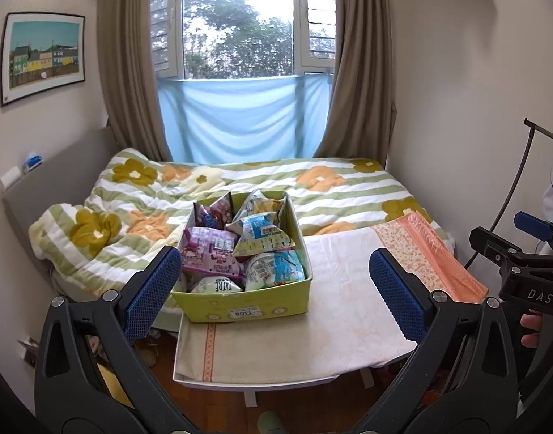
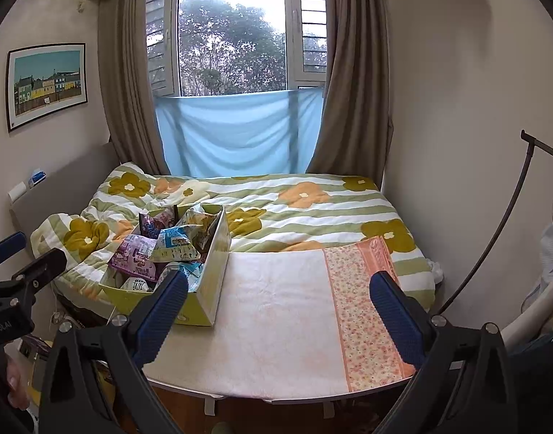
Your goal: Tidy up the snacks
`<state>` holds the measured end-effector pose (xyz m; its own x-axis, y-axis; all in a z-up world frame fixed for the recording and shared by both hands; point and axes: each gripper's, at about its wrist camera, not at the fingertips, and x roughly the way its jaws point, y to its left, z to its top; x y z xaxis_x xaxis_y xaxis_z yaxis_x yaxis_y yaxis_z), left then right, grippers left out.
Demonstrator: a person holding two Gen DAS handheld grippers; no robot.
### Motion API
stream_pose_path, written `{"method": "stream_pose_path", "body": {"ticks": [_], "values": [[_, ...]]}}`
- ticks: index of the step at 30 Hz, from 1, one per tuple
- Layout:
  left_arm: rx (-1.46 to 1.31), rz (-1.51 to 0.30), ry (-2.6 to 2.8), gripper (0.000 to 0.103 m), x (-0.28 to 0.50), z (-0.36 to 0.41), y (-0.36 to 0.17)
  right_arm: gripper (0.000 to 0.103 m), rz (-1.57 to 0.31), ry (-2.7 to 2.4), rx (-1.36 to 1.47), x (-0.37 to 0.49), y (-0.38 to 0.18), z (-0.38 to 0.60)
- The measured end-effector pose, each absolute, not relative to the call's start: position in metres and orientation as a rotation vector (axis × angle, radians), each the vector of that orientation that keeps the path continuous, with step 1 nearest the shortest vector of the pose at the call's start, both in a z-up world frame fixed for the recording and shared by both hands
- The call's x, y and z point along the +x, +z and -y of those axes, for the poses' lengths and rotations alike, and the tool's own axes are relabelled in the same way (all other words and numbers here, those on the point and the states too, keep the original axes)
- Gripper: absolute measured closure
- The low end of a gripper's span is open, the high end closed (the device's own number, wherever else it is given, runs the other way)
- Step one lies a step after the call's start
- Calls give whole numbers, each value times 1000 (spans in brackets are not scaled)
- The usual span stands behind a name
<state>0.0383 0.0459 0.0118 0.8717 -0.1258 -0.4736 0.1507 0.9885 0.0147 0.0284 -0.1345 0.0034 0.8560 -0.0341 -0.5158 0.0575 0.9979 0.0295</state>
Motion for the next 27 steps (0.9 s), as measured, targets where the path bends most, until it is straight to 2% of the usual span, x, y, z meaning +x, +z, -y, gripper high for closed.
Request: {"method": "stream_pose_path", "body": {"ticks": [27], "values": [[36, -510, -154, 0, 42, -52, 7, 3, -548, -66, 33, 34, 3, 133]]}}
